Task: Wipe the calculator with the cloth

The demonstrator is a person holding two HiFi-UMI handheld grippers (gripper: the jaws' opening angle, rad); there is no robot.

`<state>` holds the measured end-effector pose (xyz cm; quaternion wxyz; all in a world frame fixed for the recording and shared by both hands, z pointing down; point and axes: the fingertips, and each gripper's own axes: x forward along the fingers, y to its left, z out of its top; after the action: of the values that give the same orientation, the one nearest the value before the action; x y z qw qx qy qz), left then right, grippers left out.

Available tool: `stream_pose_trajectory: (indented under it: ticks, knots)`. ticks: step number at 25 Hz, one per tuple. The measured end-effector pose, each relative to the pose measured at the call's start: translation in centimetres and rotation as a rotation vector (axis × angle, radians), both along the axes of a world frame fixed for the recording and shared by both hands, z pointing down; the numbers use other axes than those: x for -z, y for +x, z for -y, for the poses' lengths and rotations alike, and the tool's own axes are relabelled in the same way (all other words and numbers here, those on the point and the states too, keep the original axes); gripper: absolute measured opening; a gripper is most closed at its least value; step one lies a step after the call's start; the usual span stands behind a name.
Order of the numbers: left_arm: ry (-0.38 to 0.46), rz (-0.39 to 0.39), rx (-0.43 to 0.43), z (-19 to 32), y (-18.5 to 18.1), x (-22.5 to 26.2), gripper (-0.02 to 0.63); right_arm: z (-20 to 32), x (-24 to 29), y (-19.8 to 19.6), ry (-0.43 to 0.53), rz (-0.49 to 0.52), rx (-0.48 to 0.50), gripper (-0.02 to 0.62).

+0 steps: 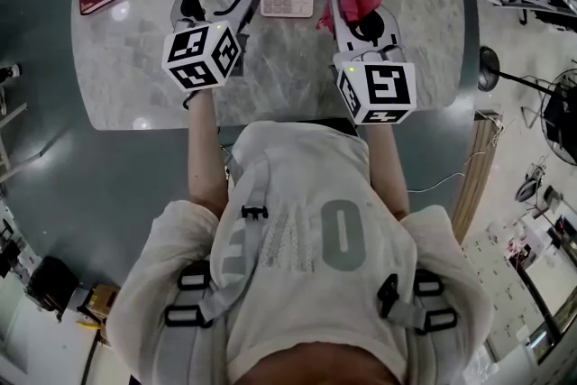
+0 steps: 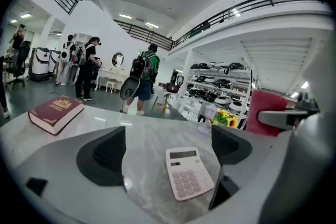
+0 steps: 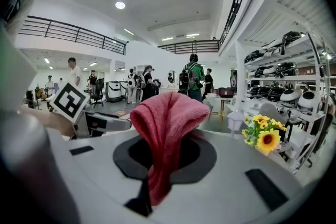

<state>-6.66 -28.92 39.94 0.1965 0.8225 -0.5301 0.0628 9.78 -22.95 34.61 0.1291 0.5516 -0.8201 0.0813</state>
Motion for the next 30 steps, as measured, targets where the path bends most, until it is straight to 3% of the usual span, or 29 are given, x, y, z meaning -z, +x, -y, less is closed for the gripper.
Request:
stream_pose_trajectory:
  ticks: [5,14,22,30]
  knots:
    - [-0.13,0.186,-0.028,-0.1,-0.6,-6.4,0.495,0.2,-1.2,0.0,-0.031,-0.01,0.004,0.057]
    - [-0.348,0.32,-0.084,-1.1,-0.3,-14.7,0.495,-0.3,-3.8,0.6,-0.105,-0.019,-0.009,0.057]
    - [-0.421,0.354,-0.135,-1.5,0.5,-17.6,0.494,-0.5,-5.1,1.0,-0.145,-0.009,-0.02,0.057]
    - [-0.453,0.29,-0.129,-1.7,0.3,-18.1,0.495,-0.6,-5.9,1.4,-0.167,-0.02,-0.024,0.057]
